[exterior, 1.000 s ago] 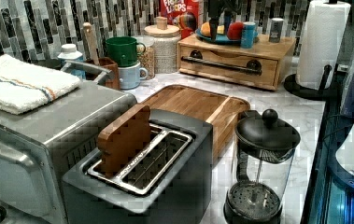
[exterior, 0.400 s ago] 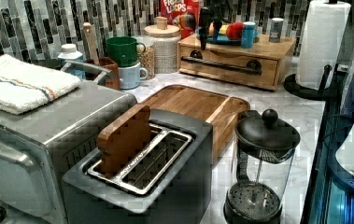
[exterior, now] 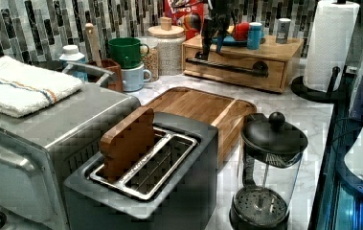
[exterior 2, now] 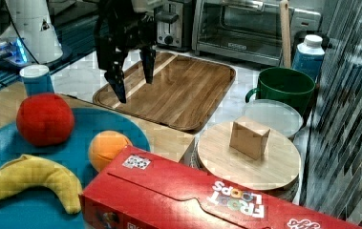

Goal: Open the drawer.

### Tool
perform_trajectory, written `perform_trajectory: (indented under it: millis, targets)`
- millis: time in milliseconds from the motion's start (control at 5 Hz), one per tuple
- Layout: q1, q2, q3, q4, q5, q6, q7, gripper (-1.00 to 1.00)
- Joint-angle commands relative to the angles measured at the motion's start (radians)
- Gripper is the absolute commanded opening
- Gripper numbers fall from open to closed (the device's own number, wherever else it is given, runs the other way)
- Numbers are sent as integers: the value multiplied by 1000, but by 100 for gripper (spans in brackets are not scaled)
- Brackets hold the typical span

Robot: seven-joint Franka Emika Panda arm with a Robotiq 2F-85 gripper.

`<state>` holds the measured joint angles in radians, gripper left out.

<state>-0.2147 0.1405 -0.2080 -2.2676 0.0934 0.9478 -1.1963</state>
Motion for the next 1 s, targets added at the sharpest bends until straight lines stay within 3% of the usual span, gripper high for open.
perform_trajectory:
  millis: [200,400,800,1000]
  targets:
    - [-12,12,-20,-129,-78,99,6,100]
    - [-6,10,-34,-134,-115,107,14,100]
    - [-38,94,28,-94,-39,162,-49,100]
    - [8,74,18,-80,-63,93,16,100]
